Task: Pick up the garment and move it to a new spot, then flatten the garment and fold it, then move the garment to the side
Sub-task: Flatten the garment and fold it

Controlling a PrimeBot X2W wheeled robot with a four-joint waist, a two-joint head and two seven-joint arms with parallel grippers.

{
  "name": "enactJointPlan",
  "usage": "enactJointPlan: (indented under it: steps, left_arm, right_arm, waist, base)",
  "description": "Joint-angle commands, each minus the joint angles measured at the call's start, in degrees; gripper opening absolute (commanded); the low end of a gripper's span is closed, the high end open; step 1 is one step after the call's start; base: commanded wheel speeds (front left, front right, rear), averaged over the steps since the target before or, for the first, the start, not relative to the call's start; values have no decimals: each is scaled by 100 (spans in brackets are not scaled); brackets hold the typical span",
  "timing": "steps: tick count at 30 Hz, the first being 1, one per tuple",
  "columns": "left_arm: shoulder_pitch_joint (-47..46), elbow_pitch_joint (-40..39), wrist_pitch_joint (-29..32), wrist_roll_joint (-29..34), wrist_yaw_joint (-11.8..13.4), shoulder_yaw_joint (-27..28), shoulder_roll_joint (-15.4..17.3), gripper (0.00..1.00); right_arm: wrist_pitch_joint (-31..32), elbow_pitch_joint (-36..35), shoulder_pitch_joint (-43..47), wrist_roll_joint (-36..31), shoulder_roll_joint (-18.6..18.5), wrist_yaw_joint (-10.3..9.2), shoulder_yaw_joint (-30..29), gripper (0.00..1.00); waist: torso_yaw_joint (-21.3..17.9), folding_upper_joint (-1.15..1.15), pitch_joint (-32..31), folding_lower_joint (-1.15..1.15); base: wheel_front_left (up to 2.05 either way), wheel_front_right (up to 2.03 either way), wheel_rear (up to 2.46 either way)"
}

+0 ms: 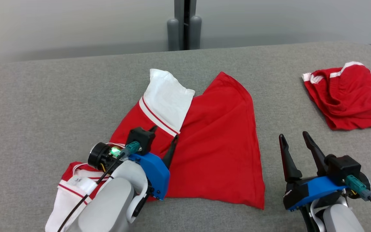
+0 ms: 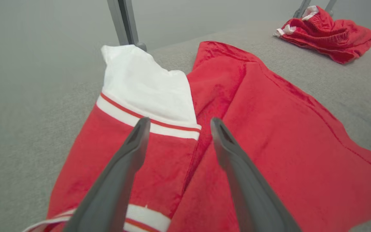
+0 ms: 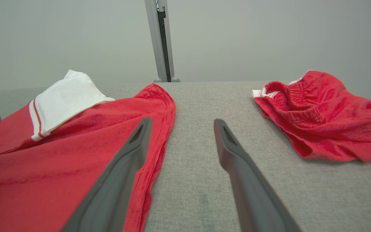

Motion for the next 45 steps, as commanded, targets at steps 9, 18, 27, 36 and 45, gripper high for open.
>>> enactJointPlan:
  steps: [9,18,27,36,45]
  left_arm:
    - [-674,1479,132,130,4,-222,-300,100]
    - [-1347,2189,-227,89,298,-4,-353,0]
    - [-2633,2322,-796,-179,393,662,222,0]
    - [-3636,2545,-1221,-347,602,1189,936,0]
    - [-3989,2784,-1410,-468,658,1424,1287,0]
  right_arm:
    - [-52,19,-251,86,-12,1,171,100]
    - [-143,69,-332,158,-12,1,154,100]
    - [-222,146,-510,251,-13,1,238,100]
    - [-282,245,-676,270,-12,1,194,100]
    - [-309,305,-758,310,-12,1,169,100]
  waist:
    - [-325,0,270,0]
    - [-426,0,494,0]
    - [-521,0,753,0]
    - [-752,0,1000,0]
    - [-812,0,1074,0]
  base:
    - [0,0,0]
    - [0,0,0]
    - [0,0,0]
    - [0,0,0]
    - [0,0,0]
